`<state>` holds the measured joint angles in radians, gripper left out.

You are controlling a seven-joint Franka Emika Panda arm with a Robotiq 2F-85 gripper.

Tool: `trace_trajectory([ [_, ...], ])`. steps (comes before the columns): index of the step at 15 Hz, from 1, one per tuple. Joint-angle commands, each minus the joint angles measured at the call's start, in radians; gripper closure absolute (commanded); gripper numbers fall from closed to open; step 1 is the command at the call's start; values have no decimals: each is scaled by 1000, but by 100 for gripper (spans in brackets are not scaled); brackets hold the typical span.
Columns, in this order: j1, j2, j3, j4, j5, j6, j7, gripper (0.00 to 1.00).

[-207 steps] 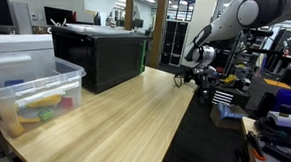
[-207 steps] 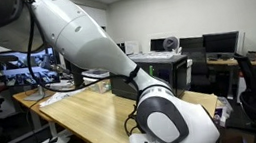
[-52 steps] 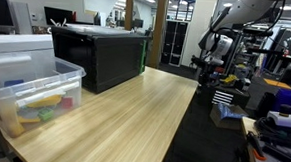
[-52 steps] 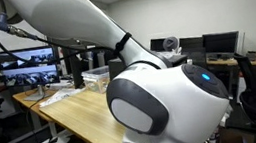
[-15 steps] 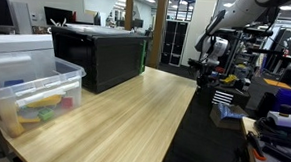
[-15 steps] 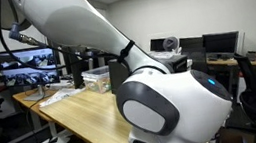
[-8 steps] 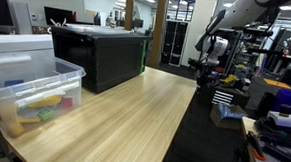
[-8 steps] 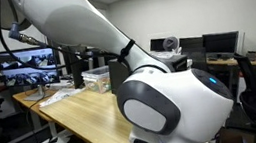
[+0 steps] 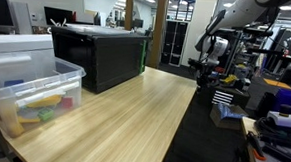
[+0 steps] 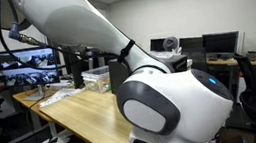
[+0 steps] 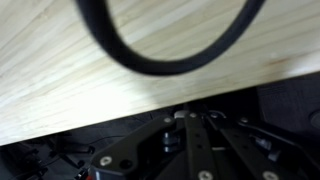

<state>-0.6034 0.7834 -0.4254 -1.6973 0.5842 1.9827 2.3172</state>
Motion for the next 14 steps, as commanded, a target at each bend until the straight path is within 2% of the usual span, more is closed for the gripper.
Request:
trace_trajectory([
  [1, -2, -22, 23, -34, -1, 14, 8, 99],
  [14, -11, -24, 33, -34, 26, 7, 16, 99],
])
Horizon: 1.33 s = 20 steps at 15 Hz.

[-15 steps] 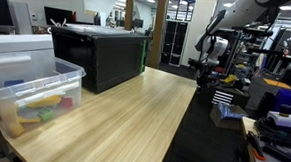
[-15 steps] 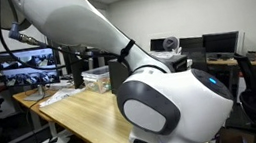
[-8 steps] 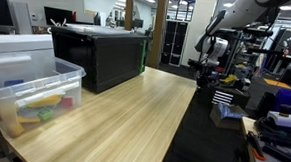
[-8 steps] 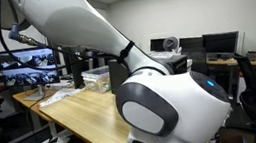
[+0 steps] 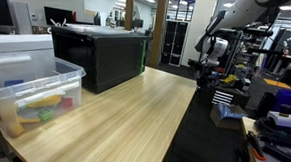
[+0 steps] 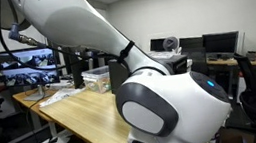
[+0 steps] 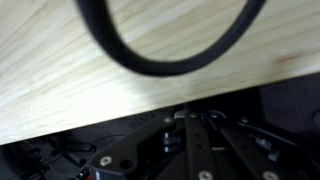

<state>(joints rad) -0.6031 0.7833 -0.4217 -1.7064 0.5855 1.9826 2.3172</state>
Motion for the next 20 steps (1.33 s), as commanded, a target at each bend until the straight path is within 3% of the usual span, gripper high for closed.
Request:
trace_trajectory([
  [1, -14, -26, 31, -25, 28, 4, 14, 99],
  [20, -21, -97, 41, -170, 189, 145, -29, 99],
])
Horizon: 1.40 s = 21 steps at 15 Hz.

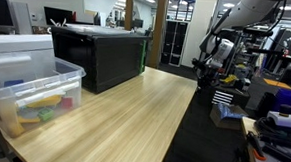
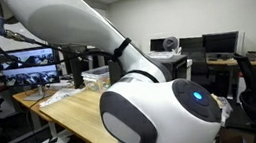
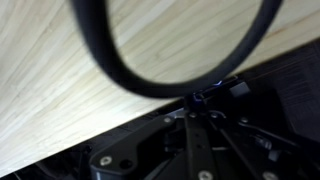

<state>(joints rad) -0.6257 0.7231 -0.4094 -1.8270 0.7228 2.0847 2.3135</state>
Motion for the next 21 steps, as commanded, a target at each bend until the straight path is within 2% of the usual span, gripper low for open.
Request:
trace_trajectory([
  [1, 5, -40, 29, -57, 51, 50, -28, 99],
  [21, -16, -31, 19, -63, 45, 46, -40, 99],
])
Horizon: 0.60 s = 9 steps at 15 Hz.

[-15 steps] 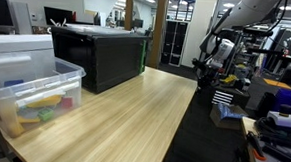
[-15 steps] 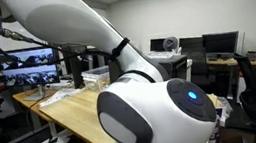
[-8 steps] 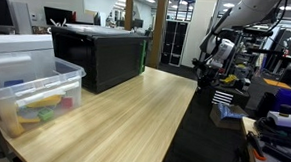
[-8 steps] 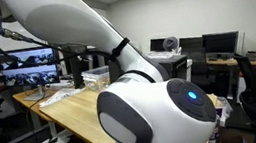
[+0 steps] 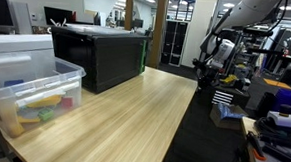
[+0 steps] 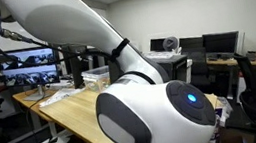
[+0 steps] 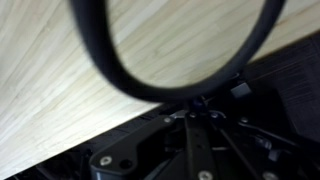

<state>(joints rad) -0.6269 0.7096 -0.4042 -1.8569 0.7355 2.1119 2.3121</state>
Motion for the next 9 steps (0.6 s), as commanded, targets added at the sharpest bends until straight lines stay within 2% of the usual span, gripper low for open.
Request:
trace_trajectory([
  [1, -17, -18, 13, -36, 36, 18, -39, 99],
  [9, -53, -9, 8, -16, 49, 3, -27, 99],
])
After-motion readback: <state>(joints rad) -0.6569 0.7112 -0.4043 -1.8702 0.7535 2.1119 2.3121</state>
